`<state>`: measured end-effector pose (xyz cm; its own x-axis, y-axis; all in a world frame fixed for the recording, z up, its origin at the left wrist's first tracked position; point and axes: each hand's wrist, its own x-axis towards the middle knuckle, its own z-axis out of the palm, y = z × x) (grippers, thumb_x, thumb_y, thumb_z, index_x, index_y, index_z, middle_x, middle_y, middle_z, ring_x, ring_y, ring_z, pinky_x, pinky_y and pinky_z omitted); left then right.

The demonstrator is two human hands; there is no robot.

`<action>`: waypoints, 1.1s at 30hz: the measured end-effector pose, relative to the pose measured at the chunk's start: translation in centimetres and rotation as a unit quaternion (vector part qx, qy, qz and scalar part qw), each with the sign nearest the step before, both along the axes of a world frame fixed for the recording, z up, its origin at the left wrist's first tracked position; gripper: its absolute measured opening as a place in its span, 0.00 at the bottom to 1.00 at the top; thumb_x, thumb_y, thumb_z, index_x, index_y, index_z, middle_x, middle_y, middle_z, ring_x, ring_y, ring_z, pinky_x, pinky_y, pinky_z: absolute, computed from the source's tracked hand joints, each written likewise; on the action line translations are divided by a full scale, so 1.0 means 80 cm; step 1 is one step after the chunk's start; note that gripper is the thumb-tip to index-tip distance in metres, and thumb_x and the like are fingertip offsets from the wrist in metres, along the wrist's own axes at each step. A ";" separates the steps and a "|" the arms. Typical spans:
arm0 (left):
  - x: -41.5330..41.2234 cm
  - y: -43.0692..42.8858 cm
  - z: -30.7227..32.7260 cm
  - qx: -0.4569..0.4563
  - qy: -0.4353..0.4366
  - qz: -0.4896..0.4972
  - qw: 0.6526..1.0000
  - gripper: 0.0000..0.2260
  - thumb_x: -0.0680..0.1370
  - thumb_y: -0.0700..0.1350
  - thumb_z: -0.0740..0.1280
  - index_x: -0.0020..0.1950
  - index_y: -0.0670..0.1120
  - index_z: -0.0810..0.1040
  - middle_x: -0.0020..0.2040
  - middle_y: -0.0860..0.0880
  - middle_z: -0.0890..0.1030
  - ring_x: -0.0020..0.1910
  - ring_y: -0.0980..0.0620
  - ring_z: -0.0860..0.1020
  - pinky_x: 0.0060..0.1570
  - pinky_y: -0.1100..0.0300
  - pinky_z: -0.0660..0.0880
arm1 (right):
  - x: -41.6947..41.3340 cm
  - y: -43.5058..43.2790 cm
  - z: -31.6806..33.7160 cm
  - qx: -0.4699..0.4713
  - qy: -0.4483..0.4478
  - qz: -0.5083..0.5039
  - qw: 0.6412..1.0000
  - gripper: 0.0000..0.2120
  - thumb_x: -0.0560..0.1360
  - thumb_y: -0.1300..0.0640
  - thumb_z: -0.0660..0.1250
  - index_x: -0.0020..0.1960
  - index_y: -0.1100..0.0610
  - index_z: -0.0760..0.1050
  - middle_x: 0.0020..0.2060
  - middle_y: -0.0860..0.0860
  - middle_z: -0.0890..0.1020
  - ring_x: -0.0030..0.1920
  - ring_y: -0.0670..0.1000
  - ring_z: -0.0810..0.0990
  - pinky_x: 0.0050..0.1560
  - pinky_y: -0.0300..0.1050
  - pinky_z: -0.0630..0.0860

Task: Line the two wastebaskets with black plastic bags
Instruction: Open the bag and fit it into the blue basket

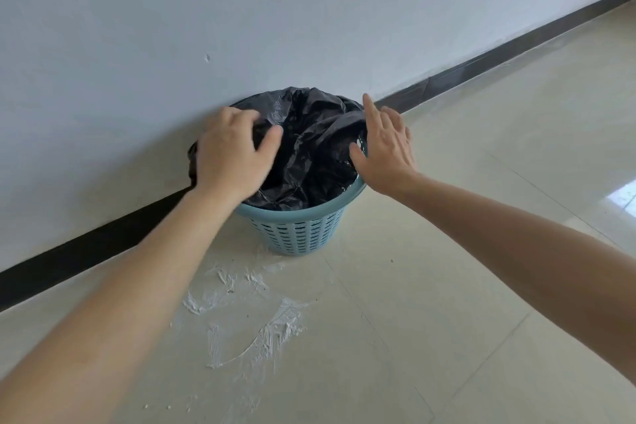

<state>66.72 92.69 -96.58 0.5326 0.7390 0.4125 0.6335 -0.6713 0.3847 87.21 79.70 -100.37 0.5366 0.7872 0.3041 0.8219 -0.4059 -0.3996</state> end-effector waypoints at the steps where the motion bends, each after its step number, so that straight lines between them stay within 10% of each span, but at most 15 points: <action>1: 0.008 -0.018 -0.002 -0.011 0.034 -0.062 0.997 0.25 0.76 0.61 0.64 0.66 0.45 0.74 0.63 0.44 0.75 0.62 0.42 0.70 0.59 0.47 0.70 | 0.002 0.003 -0.001 0.006 0.001 -0.005 1.000 0.34 0.75 0.55 0.62 0.78 0.55 0.53 0.63 0.55 0.73 0.68 0.58 0.66 0.64 0.53 0.65; 5: 0.019 -0.050 -0.027 -0.102 0.223 -0.067 0.967 0.27 0.73 0.53 0.70 0.70 0.48 0.68 0.59 0.47 0.80 0.59 0.42 0.74 0.53 0.48 0.73 | 0.006 -0.004 -0.008 0.057 0.027 0.007 0.998 0.23 0.73 0.61 0.61 0.67 0.51 0.74 0.51 0.53 0.72 0.56 0.56 0.71 0.52 0.49 0.73; 13: 0.015 -0.071 -0.034 -0.013 0.030 -0.072 0.997 0.14 0.74 0.42 0.67 0.60 0.47 0.78 0.54 0.46 0.75 0.52 0.45 0.74 0.39 0.55 0.70 | 0.028 -0.056 -0.023 0.096 0.030 0.135 0.986 0.06 0.76 0.51 0.59 0.49 0.51 0.71 0.48 0.47 0.70 0.43 0.47 0.73 0.47 0.48 0.75; 16: 0.012 -0.063 -0.037 -0.129 0.117 -0.023 0.984 0.28 0.71 0.53 0.72 0.69 0.50 0.70 0.60 0.49 0.76 0.56 0.45 0.76 0.45 0.54 0.73 | 0.025 -0.060 -0.024 0.090 0.054 0.078 0.991 0.14 0.80 0.39 0.54 0.46 0.48 0.71 0.47 0.47 0.71 0.44 0.45 0.74 0.46 0.43 0.71; 19: 0.010 -0.056 -0.029 -0.215 0.144 -0.028 0.966 0.16 0.73 0.51 0.70 0.61 0.55 0.79 0.51 0.53 0.83 0.51 0.48 0.80 0.48 0.52 0.77 | 0.018 -0.053 -0.021 0.042 0.070 -0.064 0.995 0.22 0.79 0.35 0.49 0.44 0.49 0.72 0.48 0.48 0.70 0.47 0.50 0.72 0.45 0.46 0.68; 27: 0.003 -0.113 -0.029 0.139 -0.019 -0.171 0.975 0.06 0.76 0.40 0.62 0.48 0.41 0.78 0.43 0.44 0.76 0.40 0.44 0.73 0.36 0.47 0.71 | 0.002 -0.036 -0.035 0.038 0.525 -0.115 0.842 0.14 0.76 0.59 0.67 0.61 0.55 0.71 0.37 0.52 0.83 0.36 0.49 0.82 0.40 0.45 0.82; 33: -0.008 -0.127 -0.049 0.158 -0.006 -0.208 0.965 0.06 0.76 0.36 0.62 0.47 0.40 0.79 0.37 0.45 0.74 0.34 0.46 0.71 0.29 0.49 0.71 | 0.005 -0.037 -0.055 -0.132 0.146 -0.034 0.980 0.02 0.74 0.59 0.58 0.44 0.53 0.68 0.41 0.56 0.79 0.39 0.59 0.77 0.36 0.50 0.77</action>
